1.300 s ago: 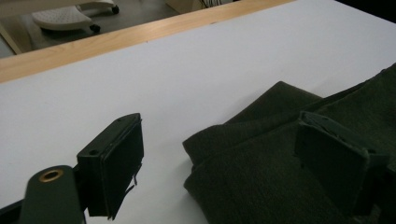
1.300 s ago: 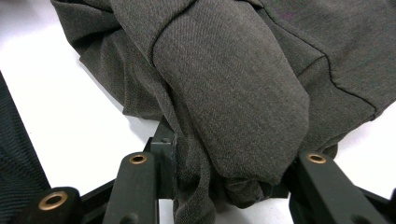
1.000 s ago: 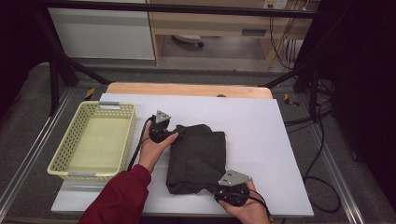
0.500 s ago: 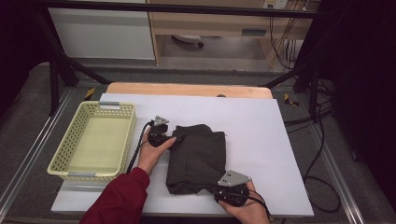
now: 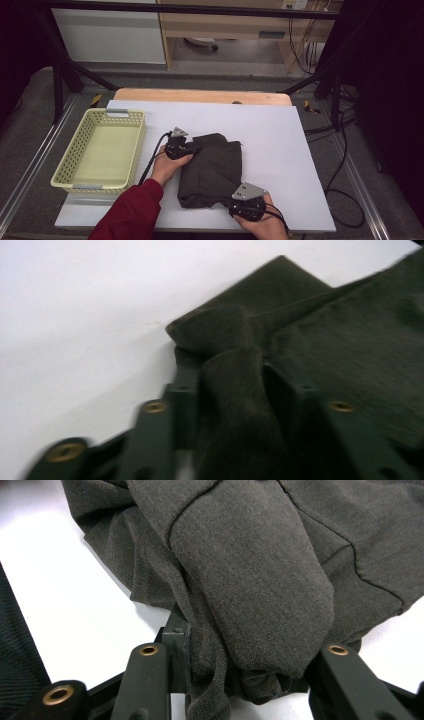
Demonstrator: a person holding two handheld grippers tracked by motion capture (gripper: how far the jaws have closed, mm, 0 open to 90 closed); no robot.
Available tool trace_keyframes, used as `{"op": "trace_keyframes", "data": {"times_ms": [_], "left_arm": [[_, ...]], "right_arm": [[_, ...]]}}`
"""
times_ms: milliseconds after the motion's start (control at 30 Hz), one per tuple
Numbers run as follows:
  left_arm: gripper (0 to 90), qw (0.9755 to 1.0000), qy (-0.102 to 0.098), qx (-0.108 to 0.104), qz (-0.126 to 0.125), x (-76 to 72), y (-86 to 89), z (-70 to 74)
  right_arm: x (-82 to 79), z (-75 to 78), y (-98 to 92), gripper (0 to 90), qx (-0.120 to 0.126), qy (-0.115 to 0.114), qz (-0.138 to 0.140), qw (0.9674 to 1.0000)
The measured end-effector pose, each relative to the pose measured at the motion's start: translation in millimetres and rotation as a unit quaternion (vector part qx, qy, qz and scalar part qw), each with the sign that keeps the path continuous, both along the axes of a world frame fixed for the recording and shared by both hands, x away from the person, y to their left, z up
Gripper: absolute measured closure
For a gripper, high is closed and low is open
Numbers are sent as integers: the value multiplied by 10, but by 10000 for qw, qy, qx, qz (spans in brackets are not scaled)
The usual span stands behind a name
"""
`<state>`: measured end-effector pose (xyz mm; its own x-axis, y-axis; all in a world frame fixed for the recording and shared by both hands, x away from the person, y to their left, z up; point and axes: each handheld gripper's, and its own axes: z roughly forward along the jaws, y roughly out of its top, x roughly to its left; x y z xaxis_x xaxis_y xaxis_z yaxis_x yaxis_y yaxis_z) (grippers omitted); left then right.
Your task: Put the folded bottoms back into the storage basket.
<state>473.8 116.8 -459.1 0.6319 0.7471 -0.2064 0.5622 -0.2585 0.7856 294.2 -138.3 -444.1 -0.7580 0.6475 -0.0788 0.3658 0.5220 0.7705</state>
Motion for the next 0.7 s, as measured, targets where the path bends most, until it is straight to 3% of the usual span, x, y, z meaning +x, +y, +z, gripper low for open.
{"op": "trace_keyframes", "data": {"times_ms": [100, 200, 233, 300, 400, 700], "left_arm": [[741, 9995, 125, -237, 141, 4, 16, 3], [806, 9994, -45, -272, 222, -32, 6, 60], [810, 9988, -212, -332, 281, -66, -2, 130], [815, 9984, -272, -380, 306, -81, 0, 172], [821, 9969, -459, -497, 394, -131, -1, 350], [823, 9952, -628, -678, 320, -143, -20, 578]], "right_arm": [[5, 15, 2, 601, 23, -23, 5, 10000], [-4, 56, 4, 613, 82, -146, -23, 9999], [-7, 69, 0, 615, 112, -180, -27, 9998], [-10, 85, -6, 617, 166, -211, -51, 9996], [-10, 105, -3, 618, 237, -313, -60, 9992], [-10, 160, -20, 619, 548, -416, -114, 9976]]}}
